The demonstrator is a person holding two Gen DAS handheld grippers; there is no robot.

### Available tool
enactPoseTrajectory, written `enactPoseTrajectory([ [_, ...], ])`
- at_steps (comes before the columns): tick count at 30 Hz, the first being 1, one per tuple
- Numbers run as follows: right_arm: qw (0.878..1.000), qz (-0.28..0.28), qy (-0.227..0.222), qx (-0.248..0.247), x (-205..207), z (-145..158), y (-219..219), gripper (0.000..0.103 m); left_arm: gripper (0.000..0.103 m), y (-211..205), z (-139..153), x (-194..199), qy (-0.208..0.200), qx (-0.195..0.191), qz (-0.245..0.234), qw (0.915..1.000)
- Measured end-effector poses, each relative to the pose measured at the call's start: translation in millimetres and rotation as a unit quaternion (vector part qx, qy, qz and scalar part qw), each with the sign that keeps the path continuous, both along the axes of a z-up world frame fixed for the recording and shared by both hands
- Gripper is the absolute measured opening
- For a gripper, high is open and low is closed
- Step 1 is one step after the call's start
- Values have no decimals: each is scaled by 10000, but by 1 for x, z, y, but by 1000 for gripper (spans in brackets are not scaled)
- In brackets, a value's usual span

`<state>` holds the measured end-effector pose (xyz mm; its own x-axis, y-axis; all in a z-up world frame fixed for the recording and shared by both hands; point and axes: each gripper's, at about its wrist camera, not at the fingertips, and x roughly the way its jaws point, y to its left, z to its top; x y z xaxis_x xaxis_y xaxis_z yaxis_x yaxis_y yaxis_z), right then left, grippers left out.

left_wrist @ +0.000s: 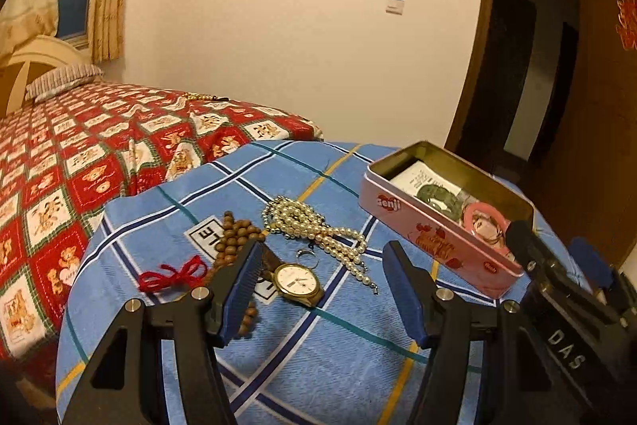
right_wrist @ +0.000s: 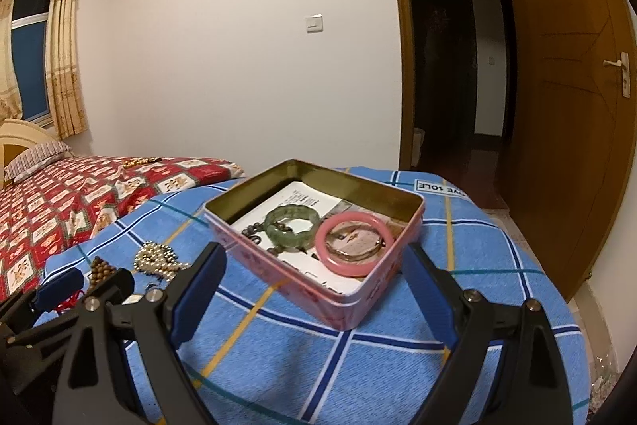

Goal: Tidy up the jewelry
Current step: 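Withdraw both tools from the tin back over the cloth, then grasp the brown wooden bead bracelet with the right tool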

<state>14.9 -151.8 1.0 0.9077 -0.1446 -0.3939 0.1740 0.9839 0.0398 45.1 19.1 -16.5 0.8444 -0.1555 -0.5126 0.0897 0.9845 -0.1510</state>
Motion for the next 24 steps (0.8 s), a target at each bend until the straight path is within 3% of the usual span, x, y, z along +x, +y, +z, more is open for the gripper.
enactPoseTrajectory([
  [6,9999,103,63,-45,1,-1,9,92,63,21,9,-8,-298,491,218,9981],
  [10,9996,254,154,-7,3,-3,14,91,63,63,10,-2,-253,578,788,9949],
  [17,9960,744,473,167,13,-9,30,74,63,125,5,2,-72,521,1607,9856],
  [22,9866,1382,799,332,24,-16,55,69,63,129,0,10,144,485,1575,9862],
  [24,9791,1717,1024,367,33,-21,70,59,63,125,-1,12,164,560,1512,9868],
])
